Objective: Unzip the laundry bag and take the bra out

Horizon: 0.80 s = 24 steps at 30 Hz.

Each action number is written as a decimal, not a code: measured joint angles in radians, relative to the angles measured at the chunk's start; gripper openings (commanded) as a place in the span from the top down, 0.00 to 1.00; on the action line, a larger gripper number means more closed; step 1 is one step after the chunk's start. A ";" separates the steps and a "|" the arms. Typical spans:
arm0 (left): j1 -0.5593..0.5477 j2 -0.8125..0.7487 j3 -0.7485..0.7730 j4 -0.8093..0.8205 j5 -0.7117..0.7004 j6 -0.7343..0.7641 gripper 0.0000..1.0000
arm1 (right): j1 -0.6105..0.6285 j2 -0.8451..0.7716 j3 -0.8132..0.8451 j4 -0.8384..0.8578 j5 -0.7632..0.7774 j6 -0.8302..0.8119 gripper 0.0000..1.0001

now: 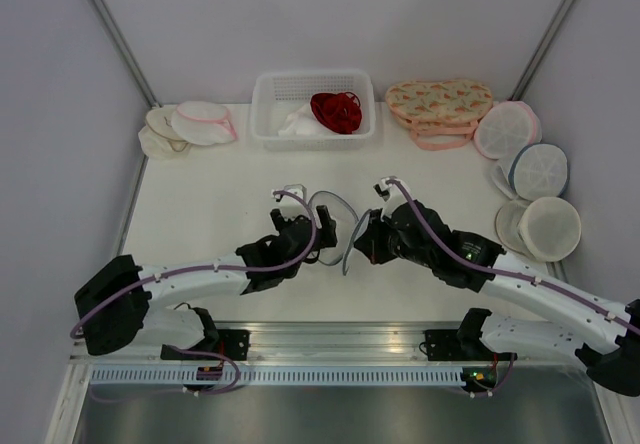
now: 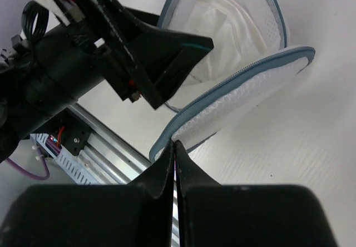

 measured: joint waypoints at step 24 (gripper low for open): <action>0.004 -0.026 -0.054 -0.040 0.039 0.068 0.98 | 0.000 -0.105 -0.051 -0.306 0.406 0.153 0.40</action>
